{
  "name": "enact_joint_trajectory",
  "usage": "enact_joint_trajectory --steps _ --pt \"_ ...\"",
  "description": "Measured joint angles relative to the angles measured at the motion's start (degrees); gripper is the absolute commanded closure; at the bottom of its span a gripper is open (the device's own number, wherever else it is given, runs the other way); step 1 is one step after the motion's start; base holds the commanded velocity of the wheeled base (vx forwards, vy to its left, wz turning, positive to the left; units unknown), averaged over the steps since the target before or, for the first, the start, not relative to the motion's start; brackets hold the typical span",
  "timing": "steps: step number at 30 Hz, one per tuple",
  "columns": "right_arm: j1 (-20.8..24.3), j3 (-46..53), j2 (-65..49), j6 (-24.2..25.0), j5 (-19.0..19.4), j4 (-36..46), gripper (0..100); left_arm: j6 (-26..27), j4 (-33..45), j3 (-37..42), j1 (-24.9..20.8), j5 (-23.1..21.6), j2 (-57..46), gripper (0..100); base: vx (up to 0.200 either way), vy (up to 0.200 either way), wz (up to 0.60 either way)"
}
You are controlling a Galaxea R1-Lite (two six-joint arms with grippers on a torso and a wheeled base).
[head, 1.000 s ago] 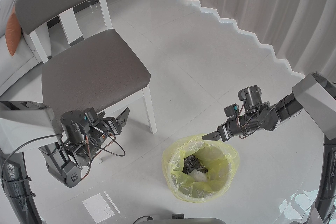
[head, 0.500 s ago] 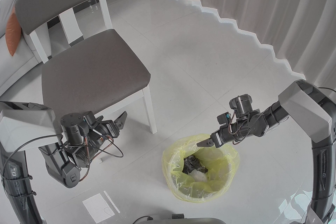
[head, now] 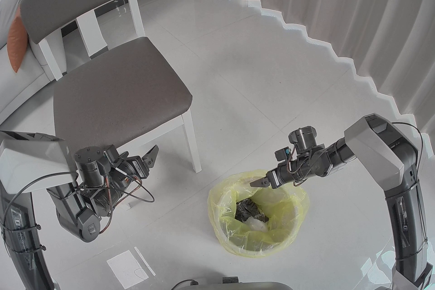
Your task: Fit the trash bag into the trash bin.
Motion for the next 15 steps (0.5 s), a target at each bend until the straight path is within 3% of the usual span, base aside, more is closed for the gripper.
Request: enact_joint_trajectory --steps 15 --pt "0.0 -4.0 1.8 -0.5 0.1 4.5 0 0.0 0.0 0.1 0.4 0.1 -0.2 0 0.0 0.0 0.0"
